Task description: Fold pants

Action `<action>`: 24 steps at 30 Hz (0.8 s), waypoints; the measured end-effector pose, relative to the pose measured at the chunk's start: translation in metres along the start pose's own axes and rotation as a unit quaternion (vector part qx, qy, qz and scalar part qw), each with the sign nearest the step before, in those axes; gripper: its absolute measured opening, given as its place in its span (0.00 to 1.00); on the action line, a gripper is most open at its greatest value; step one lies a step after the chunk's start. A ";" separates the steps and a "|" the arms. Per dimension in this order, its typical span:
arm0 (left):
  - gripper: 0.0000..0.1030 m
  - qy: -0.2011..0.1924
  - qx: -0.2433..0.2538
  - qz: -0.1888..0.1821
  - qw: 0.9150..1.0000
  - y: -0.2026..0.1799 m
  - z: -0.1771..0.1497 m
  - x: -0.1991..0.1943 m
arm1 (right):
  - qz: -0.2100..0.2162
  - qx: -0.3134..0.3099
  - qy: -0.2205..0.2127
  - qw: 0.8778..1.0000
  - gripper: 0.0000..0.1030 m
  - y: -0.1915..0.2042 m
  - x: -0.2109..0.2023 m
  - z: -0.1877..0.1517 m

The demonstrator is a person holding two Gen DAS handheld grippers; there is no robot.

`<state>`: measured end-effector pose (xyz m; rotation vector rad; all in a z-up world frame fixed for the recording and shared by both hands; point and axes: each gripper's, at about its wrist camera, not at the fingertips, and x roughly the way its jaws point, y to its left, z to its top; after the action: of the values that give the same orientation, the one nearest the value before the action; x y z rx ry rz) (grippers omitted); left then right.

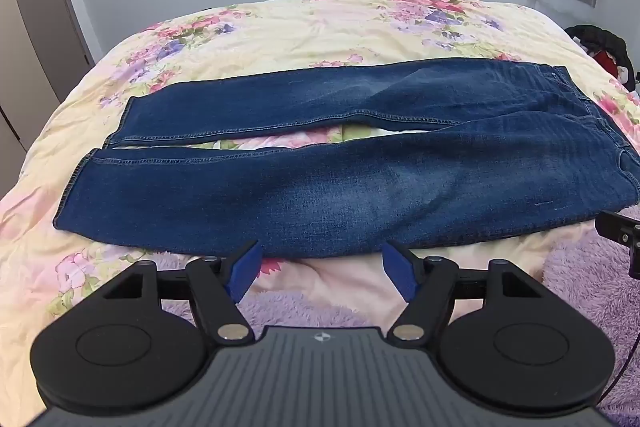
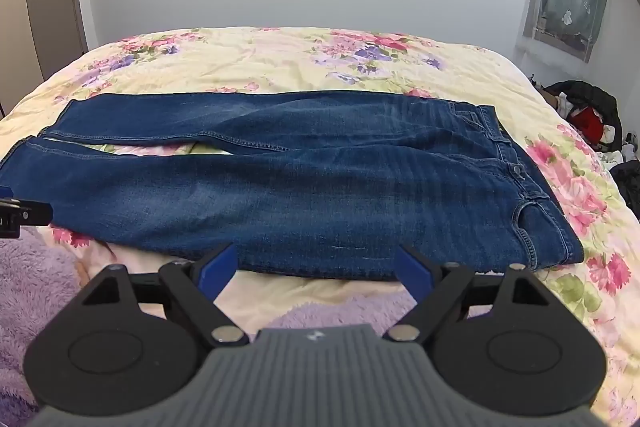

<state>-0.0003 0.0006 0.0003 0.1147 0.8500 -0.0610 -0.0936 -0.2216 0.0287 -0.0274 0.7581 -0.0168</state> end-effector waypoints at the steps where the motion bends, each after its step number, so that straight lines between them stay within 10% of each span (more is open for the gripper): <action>1: 0.79 0.002 0.002 0.003 1.000 -0.001 0.000 0.000 | 0.000 0.000 0.000 1.000 0.80 0.000 0.000 0.000; 24: 0.79 -0.002 0.004 0.000 1.000 -0.003 0.002 -0.004 | 0.000 -0.003 -0.005 1.000 0.80 0.002 -0.001 0.002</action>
<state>-0.0021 -0.0030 0.0040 0.1219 0.8463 -0.0640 -0.0932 -0.2195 0.0304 -0.0336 0.7476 -0.0145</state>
